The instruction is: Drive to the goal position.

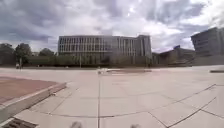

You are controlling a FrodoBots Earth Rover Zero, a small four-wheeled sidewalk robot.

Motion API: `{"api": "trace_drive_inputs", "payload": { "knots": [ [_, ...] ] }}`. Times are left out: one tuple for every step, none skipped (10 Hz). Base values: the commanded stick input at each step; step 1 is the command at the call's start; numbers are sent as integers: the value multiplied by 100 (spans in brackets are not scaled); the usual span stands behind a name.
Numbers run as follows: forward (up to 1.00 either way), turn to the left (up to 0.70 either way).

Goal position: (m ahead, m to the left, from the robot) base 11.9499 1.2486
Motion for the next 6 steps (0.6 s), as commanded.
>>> {"api": "trace_drive_inputs", "payload": {
  "knots": [
    [70, 0],
    [70, 0],
    [70, 0],
    [70, 0],
    [70, 0],
    [70, 0]
  ]
}}
